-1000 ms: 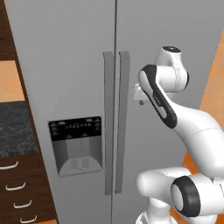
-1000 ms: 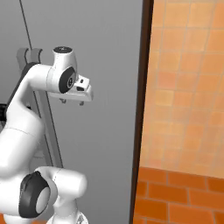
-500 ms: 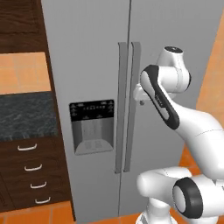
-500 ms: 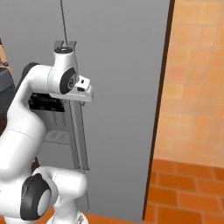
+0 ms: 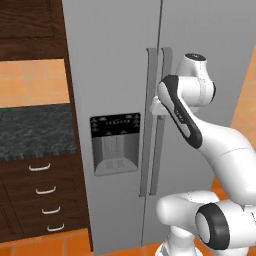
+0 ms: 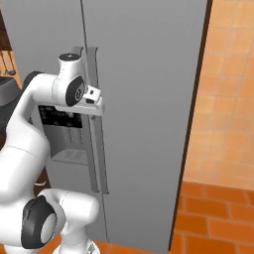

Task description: Take the strawberry from the fridge and place it on top of the pancake, located on the dining counter.

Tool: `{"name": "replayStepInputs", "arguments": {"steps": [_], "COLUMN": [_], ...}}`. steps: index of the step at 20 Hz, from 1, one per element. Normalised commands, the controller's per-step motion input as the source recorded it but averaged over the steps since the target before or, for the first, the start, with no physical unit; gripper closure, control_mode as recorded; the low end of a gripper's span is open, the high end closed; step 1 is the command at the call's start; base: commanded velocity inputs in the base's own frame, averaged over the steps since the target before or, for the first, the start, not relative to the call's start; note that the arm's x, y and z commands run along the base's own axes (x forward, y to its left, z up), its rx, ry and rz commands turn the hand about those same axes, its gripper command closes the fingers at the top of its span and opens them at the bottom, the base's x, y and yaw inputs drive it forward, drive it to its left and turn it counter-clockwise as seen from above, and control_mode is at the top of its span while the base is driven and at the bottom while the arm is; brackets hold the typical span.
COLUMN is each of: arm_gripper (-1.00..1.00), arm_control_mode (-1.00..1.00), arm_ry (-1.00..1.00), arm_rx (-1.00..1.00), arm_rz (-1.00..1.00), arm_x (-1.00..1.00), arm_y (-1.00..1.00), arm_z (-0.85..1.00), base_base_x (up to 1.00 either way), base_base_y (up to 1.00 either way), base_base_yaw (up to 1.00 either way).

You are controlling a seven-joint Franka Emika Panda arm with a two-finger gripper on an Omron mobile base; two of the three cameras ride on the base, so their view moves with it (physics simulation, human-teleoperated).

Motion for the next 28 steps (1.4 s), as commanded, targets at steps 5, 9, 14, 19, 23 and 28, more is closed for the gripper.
{"name": "replayStepInputs", "arguments": {"steps": [5,9,14,19,23,28], "arm_gripper": [-1.00,-1.00,-1.00,-1.00,-1.00,-1.00], "arm_control_mode": [1.00,1.00,1.00,-1.00,-1.00,-1.00], "arm_ry": [0.00,0.00,0.00,0.00,-0.39,-0.45], "arm_rx": [0.00,0.00,0.00,0.00,-0.05,-0.06], "arm_rz": [0.00,0.00,0.00,0.00,-0.03,-0.02], "arm_x": [0.00,0.00,0.00,0.06,0.86,0.65], "arm_y": [0.00,0.00,0.00,0.00,0.00,0.00], "arm_z": [0.00,0.00,0.00,-0.01,-0.04,0.10], "base_base_x": [-0.42,-0.47,-0.37,-0.03,0.00,0.00], "base_base_y": [-0.07,0.19,0.04,0.00,0.00,0.00], "base_base_yaw": [-0.03,0.00,0.00,0.00,0.00,0.00]}}
